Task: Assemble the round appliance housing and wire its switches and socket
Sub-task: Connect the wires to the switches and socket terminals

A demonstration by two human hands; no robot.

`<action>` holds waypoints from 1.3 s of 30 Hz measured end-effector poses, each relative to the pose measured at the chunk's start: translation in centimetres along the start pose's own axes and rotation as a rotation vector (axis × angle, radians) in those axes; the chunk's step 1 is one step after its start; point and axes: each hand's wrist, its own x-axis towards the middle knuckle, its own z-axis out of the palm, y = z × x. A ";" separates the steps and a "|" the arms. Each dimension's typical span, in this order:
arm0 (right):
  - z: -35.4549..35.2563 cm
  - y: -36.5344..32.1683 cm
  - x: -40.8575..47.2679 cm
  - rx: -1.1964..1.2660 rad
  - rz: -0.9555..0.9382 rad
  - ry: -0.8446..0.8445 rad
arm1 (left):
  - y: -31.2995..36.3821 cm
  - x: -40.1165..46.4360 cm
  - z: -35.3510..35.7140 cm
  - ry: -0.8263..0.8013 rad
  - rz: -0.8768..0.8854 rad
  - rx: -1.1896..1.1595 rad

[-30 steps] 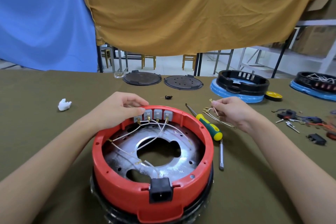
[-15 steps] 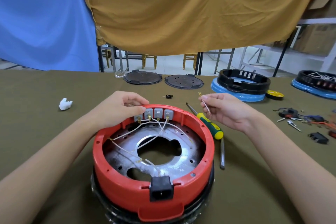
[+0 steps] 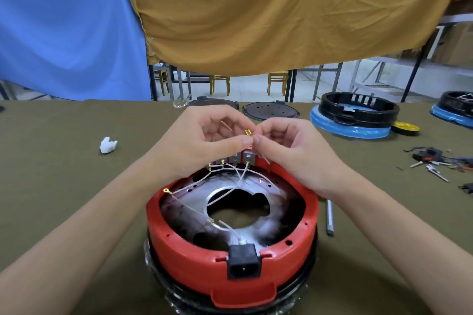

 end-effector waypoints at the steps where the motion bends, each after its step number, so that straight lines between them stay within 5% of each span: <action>1: 0.0 0.0 0.0 -0.009 -0.010 0.012 | 0.0 0.0 0.1 0.015 0.006 -0.014; 28: -0.3 0.7 -0.1 0.083 0.001 0.005 | -0.5 -0.1 0.3 0.040 -0.178 -0.182; 39: -0.6 0.5 0.4 0.033 0.049 0.043 | -0.6 0.3 -1.0 0.012 -0.563 -0.355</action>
